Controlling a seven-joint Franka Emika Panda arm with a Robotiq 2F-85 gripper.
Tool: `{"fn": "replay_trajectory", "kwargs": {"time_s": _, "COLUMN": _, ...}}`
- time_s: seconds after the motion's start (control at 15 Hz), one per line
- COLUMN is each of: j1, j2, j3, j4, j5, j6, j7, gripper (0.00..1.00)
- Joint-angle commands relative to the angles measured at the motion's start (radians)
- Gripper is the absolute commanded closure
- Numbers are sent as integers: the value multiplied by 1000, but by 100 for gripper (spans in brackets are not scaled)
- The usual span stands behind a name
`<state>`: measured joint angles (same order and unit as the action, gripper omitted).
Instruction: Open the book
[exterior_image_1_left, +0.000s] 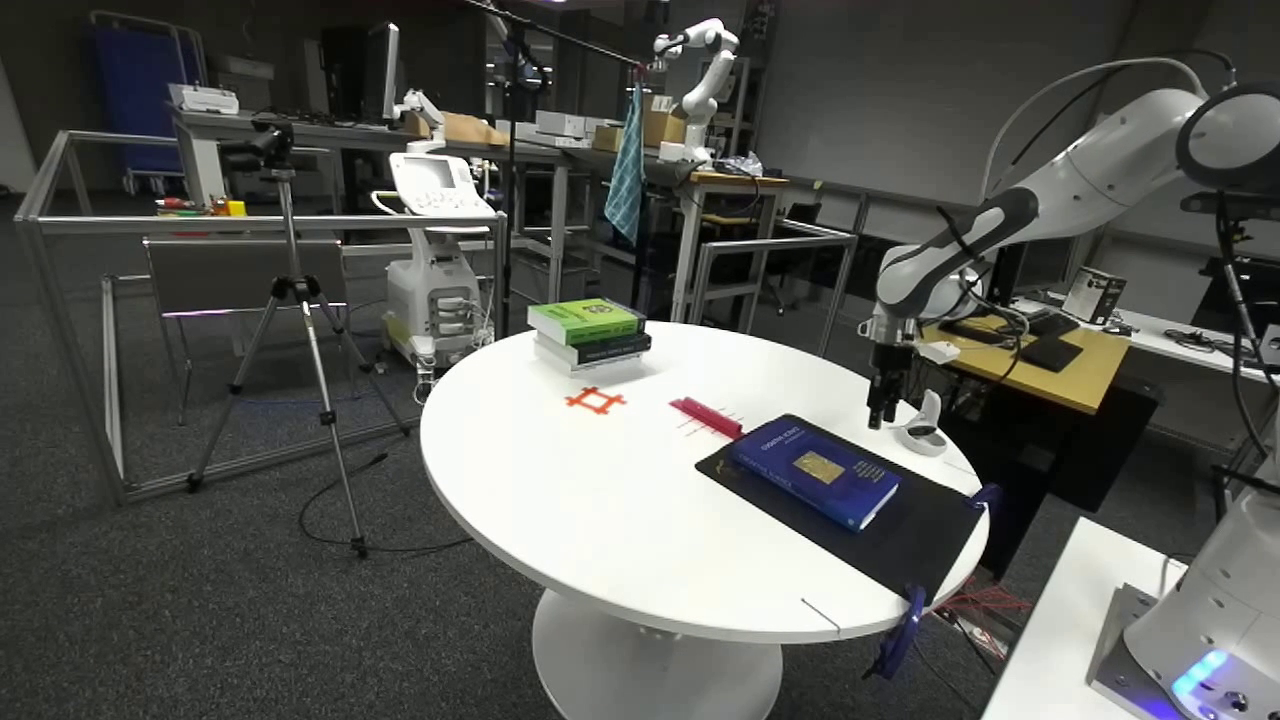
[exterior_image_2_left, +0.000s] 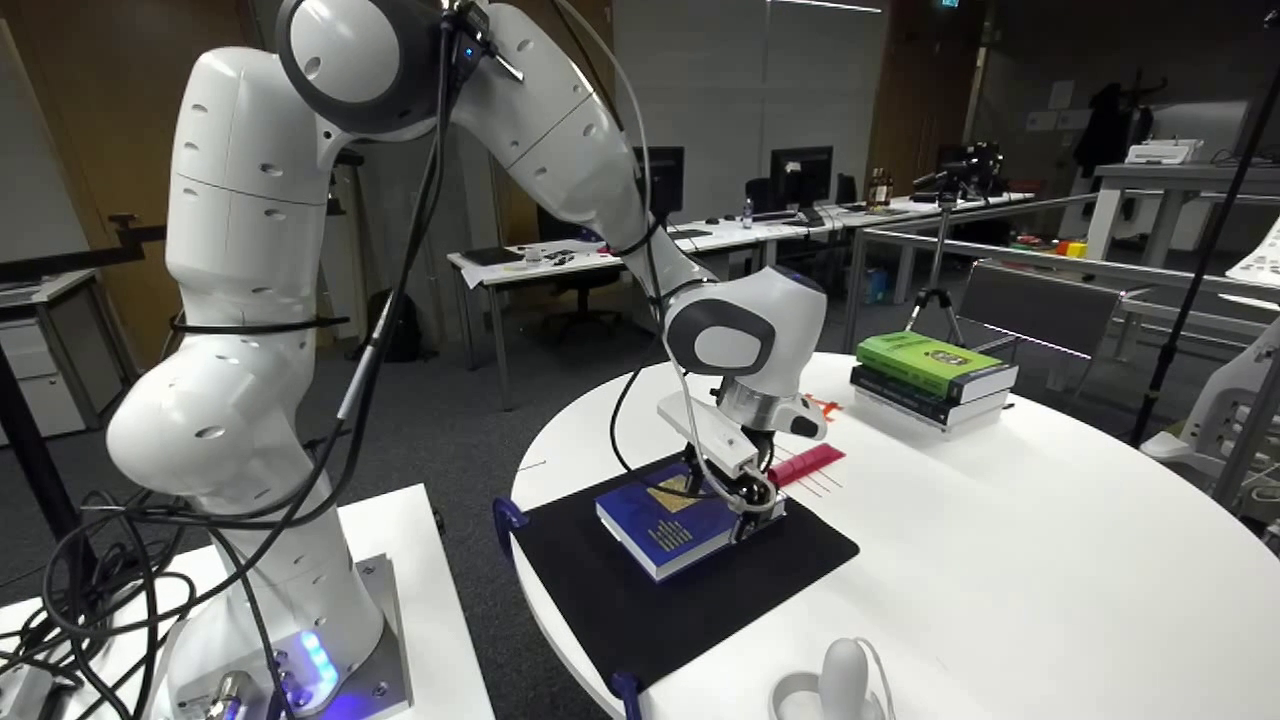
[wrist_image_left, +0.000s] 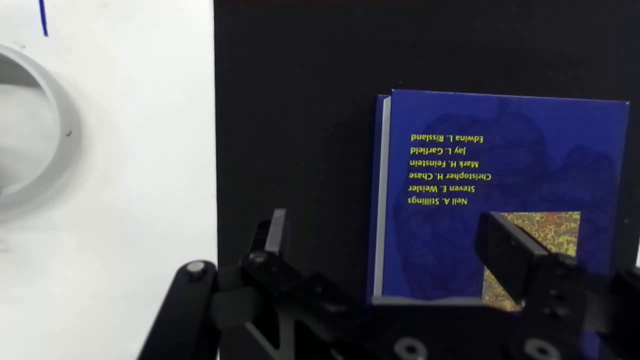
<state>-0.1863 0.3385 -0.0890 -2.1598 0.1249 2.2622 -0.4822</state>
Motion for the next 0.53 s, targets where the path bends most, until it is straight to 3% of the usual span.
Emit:
{"fn": "replay_trajectory", "kwargs": {"time_s": 0.0, "j1": -23, "j2": 56, "j3": 22, "j4": 64, "j5": 1, "j6": -40, "j7": -14, "gripper": 0}}
{"fn": "replay_trajectory", "kwargs": {"time_s": 0.47, "j1": -19, "j2": 112, "j3": 62, "j4": 87, "j5": -14, "j6": -63, "j7": -23, "gripper": 0}}
